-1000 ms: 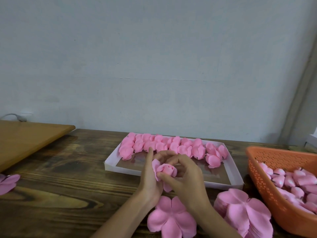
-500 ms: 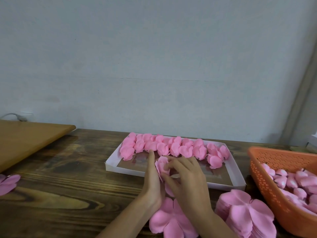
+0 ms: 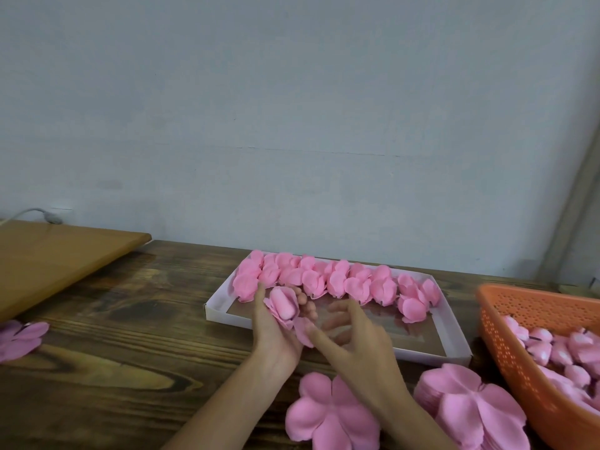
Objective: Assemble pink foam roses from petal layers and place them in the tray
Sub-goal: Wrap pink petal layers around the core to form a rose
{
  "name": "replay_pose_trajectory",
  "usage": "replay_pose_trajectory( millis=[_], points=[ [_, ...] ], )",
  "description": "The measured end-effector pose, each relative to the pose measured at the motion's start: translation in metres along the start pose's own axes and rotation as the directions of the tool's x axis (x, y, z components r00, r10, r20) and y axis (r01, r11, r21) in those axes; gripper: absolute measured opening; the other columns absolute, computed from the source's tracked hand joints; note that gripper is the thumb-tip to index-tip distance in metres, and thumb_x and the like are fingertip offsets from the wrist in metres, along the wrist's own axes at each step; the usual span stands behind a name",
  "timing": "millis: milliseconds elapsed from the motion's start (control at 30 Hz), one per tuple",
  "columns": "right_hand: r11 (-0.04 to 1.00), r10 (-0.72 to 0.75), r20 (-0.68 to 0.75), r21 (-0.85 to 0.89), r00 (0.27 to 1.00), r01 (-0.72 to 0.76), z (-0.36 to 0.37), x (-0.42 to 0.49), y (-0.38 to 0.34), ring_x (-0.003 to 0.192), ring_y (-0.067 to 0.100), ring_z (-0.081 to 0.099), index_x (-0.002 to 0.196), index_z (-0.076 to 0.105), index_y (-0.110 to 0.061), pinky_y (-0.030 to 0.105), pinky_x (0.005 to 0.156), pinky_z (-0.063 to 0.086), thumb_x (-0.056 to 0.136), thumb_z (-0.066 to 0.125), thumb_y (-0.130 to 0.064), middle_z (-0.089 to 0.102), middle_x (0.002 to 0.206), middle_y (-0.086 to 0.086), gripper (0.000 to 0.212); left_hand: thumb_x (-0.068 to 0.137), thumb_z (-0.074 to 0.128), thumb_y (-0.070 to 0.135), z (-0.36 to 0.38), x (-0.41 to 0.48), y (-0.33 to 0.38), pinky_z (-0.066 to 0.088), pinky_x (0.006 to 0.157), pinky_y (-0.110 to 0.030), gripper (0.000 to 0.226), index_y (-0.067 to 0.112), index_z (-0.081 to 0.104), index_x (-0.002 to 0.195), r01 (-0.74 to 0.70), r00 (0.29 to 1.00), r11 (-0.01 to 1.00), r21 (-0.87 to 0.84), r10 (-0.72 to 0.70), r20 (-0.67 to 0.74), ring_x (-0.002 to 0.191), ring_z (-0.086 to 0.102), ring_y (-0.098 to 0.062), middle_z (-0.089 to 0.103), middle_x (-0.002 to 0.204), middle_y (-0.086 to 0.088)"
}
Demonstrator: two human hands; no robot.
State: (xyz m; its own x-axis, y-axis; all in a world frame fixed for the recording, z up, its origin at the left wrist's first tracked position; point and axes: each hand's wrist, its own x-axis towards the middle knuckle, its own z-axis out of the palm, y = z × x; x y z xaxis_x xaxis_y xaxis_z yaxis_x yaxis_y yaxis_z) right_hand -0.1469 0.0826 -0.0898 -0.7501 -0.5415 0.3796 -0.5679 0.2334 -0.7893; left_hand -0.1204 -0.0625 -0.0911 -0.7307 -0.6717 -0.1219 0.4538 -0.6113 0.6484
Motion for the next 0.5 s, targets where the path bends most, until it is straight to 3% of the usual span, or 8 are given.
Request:
replay_pose_trajectory(
  millis=[67,133,233,300,400,500],
  points=[
    [0.995,0.072,0.099,0.064,0.992,-0.078,0.001,-0.001,0.000,0.081,-0.006,0.070,0.106,0.057,-0.039,0.024,0.074,0.055,0.075,0.078,-0.066,0.071,0.093,-0.032,0.046,0.108,0.036,0.049,0.000,0.007,-0.001,0.046,0.043,-0.019,0.077,0.010,0.063,0.047,-0.043,0.999,0.996,-0.082,0.040,-0.036,0.049,0.058,-0.024,0.055,0.053,-0.007],
    [0.980,0.104,0.138,0.153,0.985,-0.125,0.005,0.000,0.001,0.075,0.003,0.072,0.109,0.058,-0.033,0.027,0.072,0.058,0.078,0.084,-0.047,0.076,0.089,-0.018,0.044,0.111,0.030,0.042,-0.002,0.012,-0.001,0.048,0.045,-0.018,0.081,0.010,0.064,0.046,-0.059,0.998,0.994,-0.088,0.058,-0.014,0.054,0.062,-0.028,0.058,0.051,-0.006],
    [0.929,0.128,0.178,0.322,0.976,-0.180,0.009,0.001,0.002,0.060,0.017,0.069,0.110,0.057,-0.016,0.035,0.063,0.058,0.084,0.083,-0.014,0.077,0.078,0.008,0.036,0.107,0.040,0.052,-0.009,0.006,0.001,0.053,0.065,-0.032,0.062,0.008,0.071,0.077,0.020,0.999,0.999,-0.026,-0.020,0.033,0.059,0.073,-0.023,0.073,0.064,-0.006],
    [0.884,0.157,0.182,0.412,0.971,-0.220,0.009,0.002,0.002,0.057,0.020,0.067,0.106,0.058,-0.009,0.032,0.058,0.057,0.085,0.080,-0.006,0.075,0.076,0.013,0.030,0.104,0.043,0.058,-0.012,0.003,-0.001,0.053,0.066,-0.033,0.055,0.010,0.065,0.089,0.047,0.997,0.999,-0.022,-0.046,0.058,0.058,0.075,-0.020,0.075,0.068,-0.005],
    [0.843,0.140,0.205,0.488,0.969,-0.225,0.010,0.004,0.002,0.058,0.020,0.067,0.100,0.059,-0.006,0.031,0.059,0.057,0.085,0.080,-0.003,0.075,0.075,0.013,0.026,0.100,0.048,0.051,-0.009,0.003,-0.003,0.053,0.063,-0.031,0.057,0.012,0.073,0.067,0.061,0.996,0.998,-0.029,-0.059,0.073,0.057,0.072,-0.022,0.072,0.069,-0.007],
    [0.832,0.098,0.208,0.519,0.973,-0.195,0.011,0.003,0.000,0.062,0.022,0.067,0.097,0.060,-0.004,0.030,0.060,0.057,0.084,0.081,-0.002,0.074,0.075,0.016,0.024,0.091,0.052,0.051,-0.004,0.002,-0.001,0.055,0.059,-0.031,0.055,0.014,0.066,0.053,0.067,0.991,0.997,-0.030,-0.063,0.121,0.056,0.068,-0.025,0.064,0.066,-0.009]
  ],
)
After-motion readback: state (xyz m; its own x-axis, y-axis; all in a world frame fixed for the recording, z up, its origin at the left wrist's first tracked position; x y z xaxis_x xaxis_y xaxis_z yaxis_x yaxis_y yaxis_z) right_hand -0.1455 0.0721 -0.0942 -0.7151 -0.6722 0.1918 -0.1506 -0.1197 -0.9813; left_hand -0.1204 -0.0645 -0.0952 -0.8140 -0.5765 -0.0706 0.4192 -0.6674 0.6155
